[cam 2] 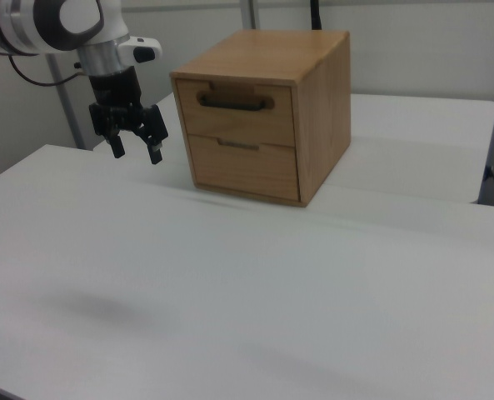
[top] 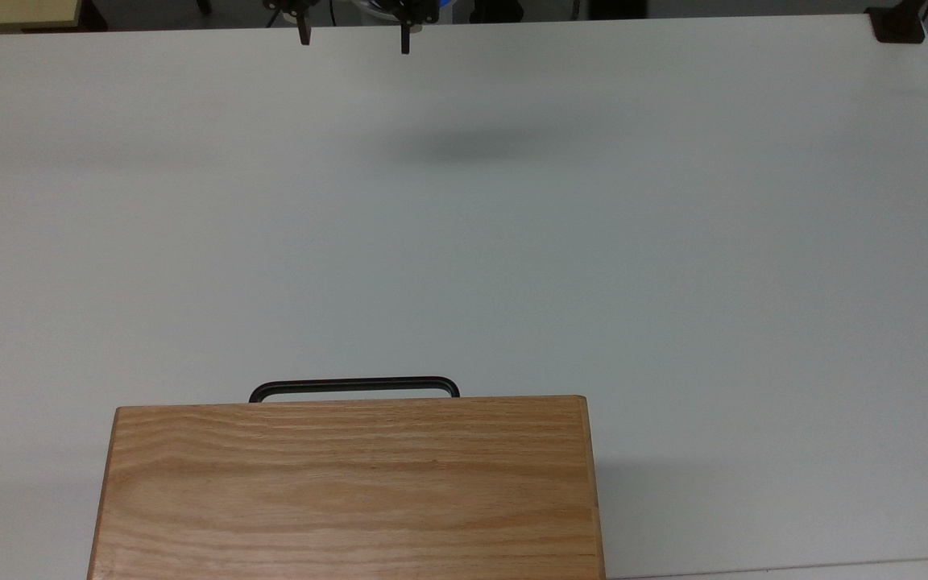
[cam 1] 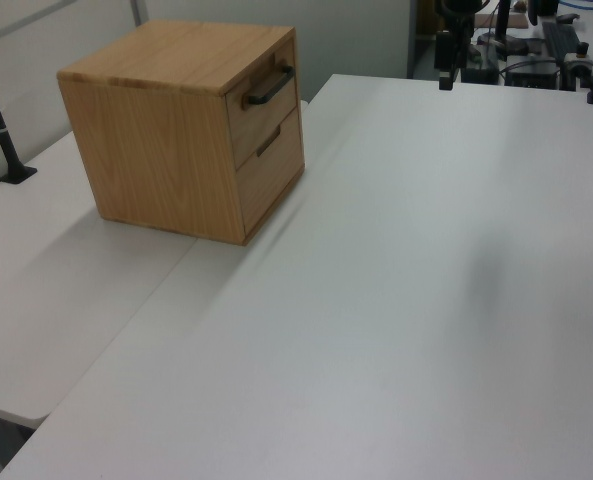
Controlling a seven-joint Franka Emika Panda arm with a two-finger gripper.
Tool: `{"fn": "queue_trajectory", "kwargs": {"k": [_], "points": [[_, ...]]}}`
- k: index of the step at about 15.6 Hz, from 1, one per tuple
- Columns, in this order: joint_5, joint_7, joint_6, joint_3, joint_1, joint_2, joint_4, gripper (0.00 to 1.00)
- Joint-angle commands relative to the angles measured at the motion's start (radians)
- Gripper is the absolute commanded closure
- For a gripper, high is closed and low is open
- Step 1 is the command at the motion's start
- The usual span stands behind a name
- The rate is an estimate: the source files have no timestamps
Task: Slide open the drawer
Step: 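Move the gripper toward the black handle of the upper drawer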
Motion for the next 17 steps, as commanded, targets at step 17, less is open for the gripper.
{"fn": "queue_trajectory", "kwargs": {"k": [17], "points": [[-0.007,0.186,-0.086,0.006,-0.003,0.004,0.018,0.0]]}}
